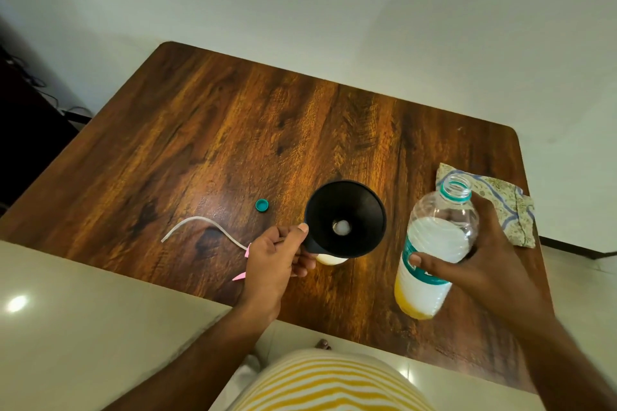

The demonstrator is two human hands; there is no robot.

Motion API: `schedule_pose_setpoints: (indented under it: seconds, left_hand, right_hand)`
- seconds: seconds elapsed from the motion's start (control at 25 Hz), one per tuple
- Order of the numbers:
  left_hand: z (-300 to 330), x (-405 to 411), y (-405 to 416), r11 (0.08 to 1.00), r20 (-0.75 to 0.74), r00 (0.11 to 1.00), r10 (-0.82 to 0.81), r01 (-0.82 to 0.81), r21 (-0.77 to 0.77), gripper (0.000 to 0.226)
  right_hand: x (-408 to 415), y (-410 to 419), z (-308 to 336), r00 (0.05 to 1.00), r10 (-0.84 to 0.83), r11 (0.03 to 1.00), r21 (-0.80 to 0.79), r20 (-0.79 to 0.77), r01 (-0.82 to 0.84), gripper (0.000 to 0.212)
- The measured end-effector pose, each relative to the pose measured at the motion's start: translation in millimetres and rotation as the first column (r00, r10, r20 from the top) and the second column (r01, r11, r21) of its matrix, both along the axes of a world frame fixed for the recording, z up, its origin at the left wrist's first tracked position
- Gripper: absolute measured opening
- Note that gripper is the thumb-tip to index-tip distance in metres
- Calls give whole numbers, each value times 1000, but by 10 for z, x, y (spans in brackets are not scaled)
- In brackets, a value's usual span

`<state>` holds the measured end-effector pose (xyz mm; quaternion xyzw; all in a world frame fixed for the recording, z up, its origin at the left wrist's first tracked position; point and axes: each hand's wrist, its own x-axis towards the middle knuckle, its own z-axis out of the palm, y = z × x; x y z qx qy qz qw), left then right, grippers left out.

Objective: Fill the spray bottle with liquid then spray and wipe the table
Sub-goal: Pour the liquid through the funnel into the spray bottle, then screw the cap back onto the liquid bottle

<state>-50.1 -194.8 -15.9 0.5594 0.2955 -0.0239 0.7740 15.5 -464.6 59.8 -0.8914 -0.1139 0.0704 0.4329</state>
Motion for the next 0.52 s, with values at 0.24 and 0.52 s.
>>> schedule_pose_setpoints:
  seconds: [0.24, 0.52]
  left_hand:
    - [-156, 114, 267, 953, -69, 986, 154, -129, 275, 19]
    - [-911, 778, 870, 319, -380, 892, -245, 445, 837, 35]
  right_hand:
    - [-55, 20, -463, 990, -141, 984, 107, -4, 141, 96]
    - [-41, 79, -884, 970, -244, 963, 122, 19, 240, 96]
